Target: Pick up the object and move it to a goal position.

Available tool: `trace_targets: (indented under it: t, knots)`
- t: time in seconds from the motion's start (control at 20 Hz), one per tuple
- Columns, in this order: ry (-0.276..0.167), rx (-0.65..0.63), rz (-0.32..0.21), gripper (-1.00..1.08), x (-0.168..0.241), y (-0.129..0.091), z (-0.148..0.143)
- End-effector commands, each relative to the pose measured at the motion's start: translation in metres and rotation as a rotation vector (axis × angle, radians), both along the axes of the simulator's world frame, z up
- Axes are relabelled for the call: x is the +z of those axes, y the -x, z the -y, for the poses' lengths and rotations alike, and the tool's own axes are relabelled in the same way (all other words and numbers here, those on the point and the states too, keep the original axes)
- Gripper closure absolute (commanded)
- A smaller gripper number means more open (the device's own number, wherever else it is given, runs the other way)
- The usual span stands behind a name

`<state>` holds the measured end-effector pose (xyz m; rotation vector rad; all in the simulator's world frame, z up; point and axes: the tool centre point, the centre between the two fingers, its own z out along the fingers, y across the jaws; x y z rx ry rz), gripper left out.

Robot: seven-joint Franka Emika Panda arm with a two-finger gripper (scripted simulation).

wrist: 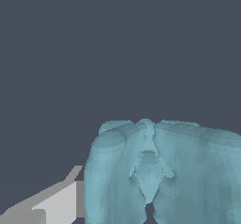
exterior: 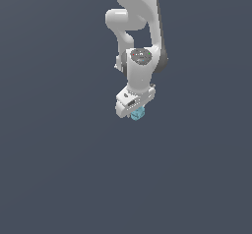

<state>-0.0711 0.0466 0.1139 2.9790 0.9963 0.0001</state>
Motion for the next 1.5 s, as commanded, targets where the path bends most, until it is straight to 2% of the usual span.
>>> trace_targets:
  t: [0.0,0.9,1.45]
  knots:
    - [0.000,0.000,0.000,1.08,0.023,-0.004,-0.011]
    - [-0.001,0.000,0.000,1.08,0.196,-0.044,-0.098]
    - [-0.001,0.000,0.000,1.08,0.254,-0.061,-0.127]
